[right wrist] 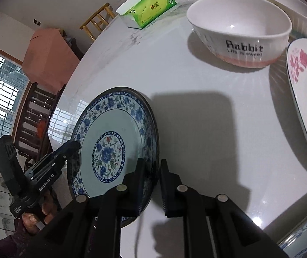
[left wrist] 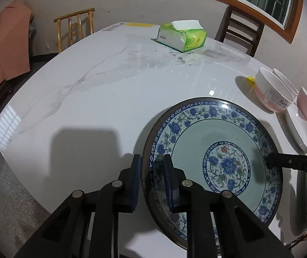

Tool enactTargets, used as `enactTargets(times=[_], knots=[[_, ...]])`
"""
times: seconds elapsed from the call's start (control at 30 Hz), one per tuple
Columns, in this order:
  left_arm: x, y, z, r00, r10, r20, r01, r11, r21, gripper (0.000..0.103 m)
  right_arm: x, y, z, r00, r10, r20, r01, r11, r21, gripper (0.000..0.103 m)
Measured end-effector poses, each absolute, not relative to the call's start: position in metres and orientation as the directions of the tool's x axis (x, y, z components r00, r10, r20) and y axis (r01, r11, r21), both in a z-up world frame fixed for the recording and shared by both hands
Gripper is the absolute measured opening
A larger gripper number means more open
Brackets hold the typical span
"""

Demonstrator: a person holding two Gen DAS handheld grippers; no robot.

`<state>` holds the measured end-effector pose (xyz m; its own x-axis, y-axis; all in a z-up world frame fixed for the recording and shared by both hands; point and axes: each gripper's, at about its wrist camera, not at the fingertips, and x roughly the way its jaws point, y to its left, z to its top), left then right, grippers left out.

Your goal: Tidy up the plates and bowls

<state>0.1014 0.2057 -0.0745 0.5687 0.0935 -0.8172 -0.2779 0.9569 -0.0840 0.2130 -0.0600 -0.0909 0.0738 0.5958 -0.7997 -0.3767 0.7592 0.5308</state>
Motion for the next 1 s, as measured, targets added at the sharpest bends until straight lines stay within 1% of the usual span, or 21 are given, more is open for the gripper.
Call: enactTargets(times=[0.07, 0.1, 0.13, 0.17, 0.2, 0.23, 0.27, 0.3, 0.37, 0.47, 0.5, 0.53, 0.57, 0.63, 0.73, 0.77, 0.83, 0.9, 1.0], knots=[[0.102, 0.205, -0.075, 0.572, 0.091, -0.815, -0.274, 0.958, -0.085, 0.017, 0.212, -0.062, -0.091, 0.076, 0.596, -0.799, -0.371, 0.761, 0.532, 0.014], [0.102, 0.205, -0.075, 0.572, 0.086, -0.816, -0.276, 0.957, -0.093, 0.021, 0.210, -0.060, -0.090, 0.082, 0.593, -0.801, -0.371, 0.764, 0.527, 0.016], [0.102, 0.207, -0.075, 0.570, 0.088, -0.817, -0.286, 0.953, -0.096, 0.024, 0.208, -0.061, -0.088, 0.098, 0.586, -0.804, -0.370, 0.772, 0.517, 0.016], [0.101, 0.207, -0.074, 0.565, 0.100, -0.819, -0.298, 0.950, -0.090, 0.032, 0.207, -0.062, -0.085, 0.123, 0.590, -0.798, -0.368, 0.774, 0.516, 0.017], [0.101, 0.208, -0.073, 0.558, 0.110, -0.822, -0.308, 0.948, -0.082, 0.045, 0.206, -0.067, -0.080, 0.151, 0.601, -0.785, -0.364, 0.772, 0.522, 0.017], [0.099, 0.209, -0.070, 0.555, 0.121, -0.823, -0.318, 0.945, -0.075, 0.054, 0.205, -0.073, -0.074, 0.178, 0.610, -0.772, -0.356, 0.771, 0.528, 0.019], [0.097, 0.210, -0.066, 0.564, 0.137, -0.814, -0.329, 0.942, -0.070, 0.068, 0.204, -0.079, -0.069, 0.196, 0.617, -0.762, -0.351, 0.770, 0.533, 0.019], [0.094, 0.210, -0.063, 0.576, 0.157, -0.802, -0.340, 0.939, -0.060, 0.072, 0.201, -0.089, -0.062, 0.215, 0.626, -0.750, -0.346, 0.767, 0.541, 0.019], [0.087, 0.209, -0.052, 0.599, 0.197, -0.776, -0.361, 0.932, -0.042, 0.074, 0.192, -0.104, -0.050, 0.246, 0.639, -0.729, -0.342, 0.761, 0.551, 0.019], [0.072, 0.200, -0.031, 0.644, 0.239, -0.727, -0.378, 0.925, -0.031, 0.086, 0.165, -0.144, -0.028, 0.285, 0.659, -0.696, -0.339, 0.749, 0.570, 0.019], [0.067, 0.192, -0.023, 0.666, 0.237, -0.707, -0.362, 0.932, -0.029, 0.089, 0.152, -0.160, -0.020, 0.305, 0.654, -0.692, -0.338, 0.754, 0.564, 0.019], [0.064, 0.183, -0.017, 0.685, 0.215, -0.696, -0.328, 0.944, -0.031, 0.090, 0.136, -0.179, -0.011, 0.333, 0.641, -0.692, -0.340, 0.766, 0.545, 0.021], [0.061, 0.167, -0.009, 0.700, 0.175, -0.693, -0.268, 0.963, -0.027, 0.090, 0.119, -0.200, -0.002, 0.362, 0.620, -0.696, -0.342, 0.783, 0.520, 0.022], [0.060, 0.135, 0.002, 0.712, 0.090, -0.697, -0.142, 0.990, -0.018, 0.090, 0.095, -0.239, 0.011, 0.398, 0.580, -0.711, -0.331, 0.813, 0.479, 0.027], [0.059, 0.081, 0.012, 0.715, -0.045, -0.698, 0.044, 0.999, -0.019, 0.092, 0.058, -0.288, 0.024, 0.462, 0.478, -0.747, -0.277, 0.878, 0.390, 0.032], [0.060, 0.063, 0.013, 0.698, -0.104, -0.708, 0.106, 0.993, -0.041, 0.092, 0.051, -0.304, 0.026, 0.480, 0.443, -0.757, -0.250, 0.896, 0.366, 0.032], [0.066, 0.037, 0.008, 0.660, -0.181, -0.729, 0.177, 0.981, -0.084, 0.092, 0.038, -0.333, 0.024, 0.511, 0.403, -0.759, -0.195, 0.914, 0.355, 0.032], [0.079, 0.012, -0.002, 0.606, -0.236, -0.760, 0.222, 0.967, -0.123, 0.092, 0.035, -0.356, 0.012, 0.517, 0.387, -0.763, -0.124, 0.916, 0.381, 0.032], [0.092, -0.009, -0.021, 0.549, -0.259, -0.795, 0.236, 0.960, -0.150, 0.092, 0.037, -0.374, -0.011, 0.515, 0.397, -0.760, -0.055, 0.900, 0.432, 0.032]])
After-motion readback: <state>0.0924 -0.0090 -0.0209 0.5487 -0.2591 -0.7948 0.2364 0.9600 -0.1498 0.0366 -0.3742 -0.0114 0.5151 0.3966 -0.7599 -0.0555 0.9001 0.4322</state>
